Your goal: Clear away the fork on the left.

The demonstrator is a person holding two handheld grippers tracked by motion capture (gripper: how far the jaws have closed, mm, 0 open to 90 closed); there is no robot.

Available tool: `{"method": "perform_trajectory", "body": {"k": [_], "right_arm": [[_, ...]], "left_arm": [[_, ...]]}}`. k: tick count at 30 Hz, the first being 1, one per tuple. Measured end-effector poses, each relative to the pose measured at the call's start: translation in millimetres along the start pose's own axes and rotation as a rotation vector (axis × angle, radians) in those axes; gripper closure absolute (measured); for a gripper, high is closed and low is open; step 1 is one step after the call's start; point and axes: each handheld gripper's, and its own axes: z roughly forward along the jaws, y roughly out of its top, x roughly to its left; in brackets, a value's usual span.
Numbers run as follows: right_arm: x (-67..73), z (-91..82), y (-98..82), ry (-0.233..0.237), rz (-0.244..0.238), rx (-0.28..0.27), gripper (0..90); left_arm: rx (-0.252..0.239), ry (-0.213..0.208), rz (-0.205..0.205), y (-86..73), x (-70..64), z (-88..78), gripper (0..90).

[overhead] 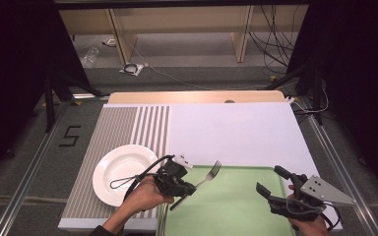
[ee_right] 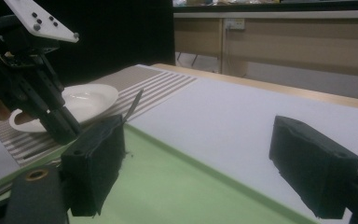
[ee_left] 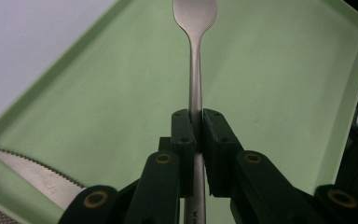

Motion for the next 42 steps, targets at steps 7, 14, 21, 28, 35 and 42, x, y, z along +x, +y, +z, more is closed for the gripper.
{"method": "perform_trajectory", "body": {"k": [7, 14, 21, 28, 35, 42], "right_arm": [[0.2, 0.1, 0.1, 0.001, 0.0, 0.0, 19.2], [0.5, 0.2, 0.0, 0.001, 0.0, 0.001, 19.2], [0.3, 0.0, 0.0, 0.001, 0.0, 0.0, 19.3], [0.4, 0.0, 0.1, 0.001, -0.001, 0.001, 19.2], [0.4, -0.1, 0.1, 0.002, -0.001, 0.001, 19.2], [0.4, 0.1, 0.1, 0.002, -0.005, 0.0, 19.3]], "left_arm": [[0.04, -0.019, -0.005, -5.9, -4.8, 11.8, 83.0], [0.075, -0.036, -0.006, -9.7, -10.7, 23.2, 83.1], [0.108, -0.044, -0.003, -13.8, -12.6, 29.4, 83.0], [0.146, -0.059, 0.001, -18.9, -15.1, 36.0, 83.0], [0.18, -0.062, 0.006, -21.3, -18.8, 39.8, 83.0], [0.203, -0.053, 0.008, -25.9, -21.1, 42.7, 83.0]]}}
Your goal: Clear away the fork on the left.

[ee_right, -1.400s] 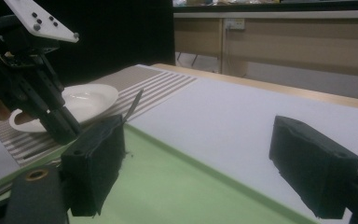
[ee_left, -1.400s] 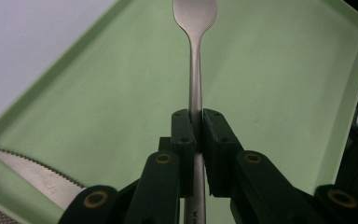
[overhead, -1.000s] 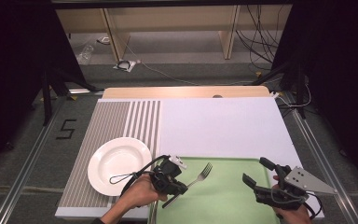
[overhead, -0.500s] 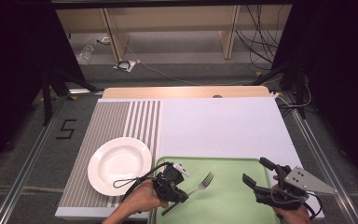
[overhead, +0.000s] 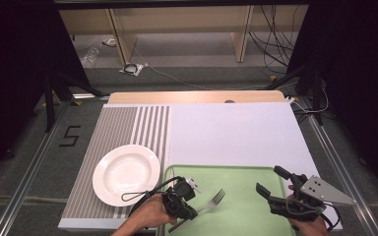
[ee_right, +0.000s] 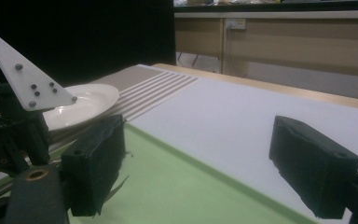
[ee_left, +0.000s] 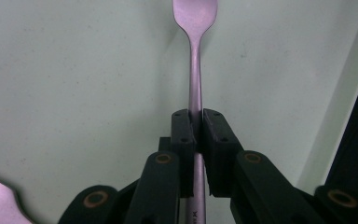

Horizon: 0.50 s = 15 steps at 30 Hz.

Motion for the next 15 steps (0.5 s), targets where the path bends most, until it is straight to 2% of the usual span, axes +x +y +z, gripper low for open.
{"method": "perform_trajectory", "body": {"k": [15], "right_arm": [[0.9, 0.3, 0.2, 0.002, 0.0, -0.001, 19.3]], "left_arm": [[0.042, 0.011, 0.004, -3.1, -3.7, 9.6, 82.7]]}}
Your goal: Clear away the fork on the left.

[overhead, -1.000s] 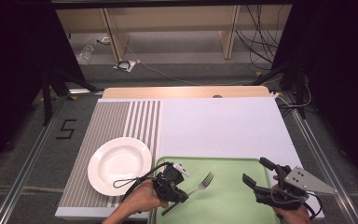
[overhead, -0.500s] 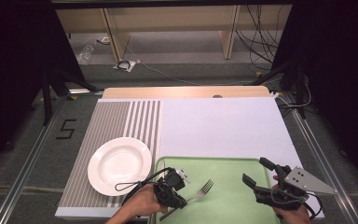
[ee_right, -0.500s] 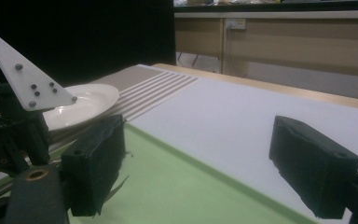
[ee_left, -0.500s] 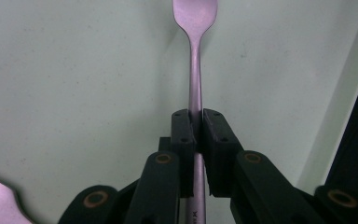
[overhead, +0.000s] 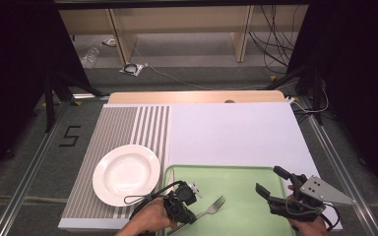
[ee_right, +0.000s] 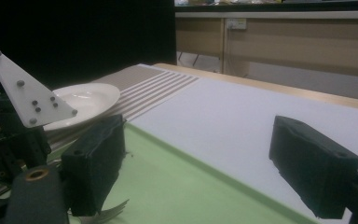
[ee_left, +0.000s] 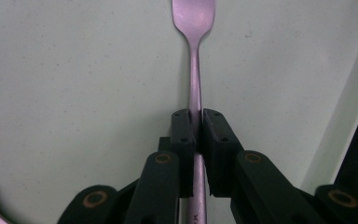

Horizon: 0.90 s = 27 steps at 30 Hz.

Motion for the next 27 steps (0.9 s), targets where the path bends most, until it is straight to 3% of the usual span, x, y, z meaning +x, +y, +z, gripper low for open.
{"method": "perform_trajectory", "body": {"k": [3, 7, 9, 12, 14, 19, 27], "right_arm": [[0.2, -0.1, 0.0, 0.002, 0.002, 0.002, 19.3], [-0.1, -0.1, 0.0, 0.001, 0.002, 0.0, 19.3], [0.0, -0.1, 0.0, 0.0, 0.001, 0.001, 19.3], [0.4, 0.0, -0.1, 0.002, -0.001, 0.001, 19.3], [0.5, -0.1, 0.0, 0.002, -0.002, 0.002, 19.3], [0.5, -0.1, 0.0, 0.001, 0.0, 0.001, 19.4], [0.5, 0.2, -0.2, 0.0, -0.004, 0.002, 19.4]], "left_arm": [[-0.005, -0.014, 0.012, -0.1, 0.0, 0.5, 81.3], [-0.031, -0.015, 0.035, 2.0, -4.2, -2.8, 61.2], [-0.069, 0.002, 0.056, 3.4, -8.5, -5.8, 51.2], [-0.109, 0.024, 0.086, 5.1, -11.9, -9.8, 43.9], [-0.134, 0.035, 0.083, 5.9, -13.7, -11.3, 42.7], [-0.169, 0.035, 0.072, 6.5, -15.0, -12.5, 61.3], [-0.149, 0.029, 0.103, 7.0, -21.6, 4.1, 86.3]]}}
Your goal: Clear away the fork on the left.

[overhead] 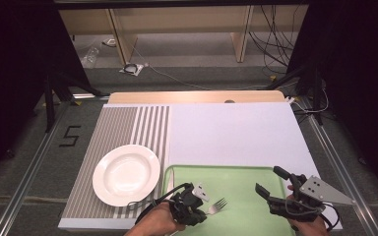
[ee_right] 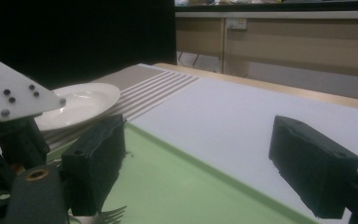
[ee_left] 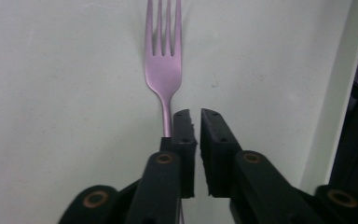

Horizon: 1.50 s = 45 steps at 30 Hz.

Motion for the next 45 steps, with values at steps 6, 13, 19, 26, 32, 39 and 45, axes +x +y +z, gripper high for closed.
{"method": "perform_trajectory", "body": {"k": [6, 13, 19, 26, 32, 39, 45], "right_arm": [[0.1, -0.2, 0.0, 0.001, 0.002, 0.001, 19.5], [0.3, -0.1, 0.0, 0.001, -0.001, 0.0, 19.5], [0.3, -0.2, 0.1, 0.001, -0.003, 0.002, 19.6], [0.3, -0.2, 0.1, 0.001, -0.001, 0.001, 19.6], [0.3, -0.2, 0.1, 0.001, -0.001, 0.006, 19.6], [-0.1, -0.2, 0.0, 0.0, -0.001, 0.0, 19.6], [-0.1, -0.5, 0.1, -0.001, 0.0, 0.0, 19.6]], "left_arm": [[0.02, 0.013, 0.019, -0.5, -3.9, 9.8, 89.3], [0.023, 0.024, 0.023, -0.9, -3.4, 11.7, 89.3], [0.013, 0.037, 0.007, -1.9, 0.5, 10.4, 89.4], [0.004, 0.047, -0.007, -2.8, 5.2, 9.1, 89.3], [-0.004, 0.072, -0.033, -5.2, 13.1, 5.8, 89.4], [0.005, 0.105, -0.036, -7.4, 17.8, 2.2, 89.4], [0.012, 0.126, -0.044, -8.9, 22.1, -0.6, 89.4]]}}
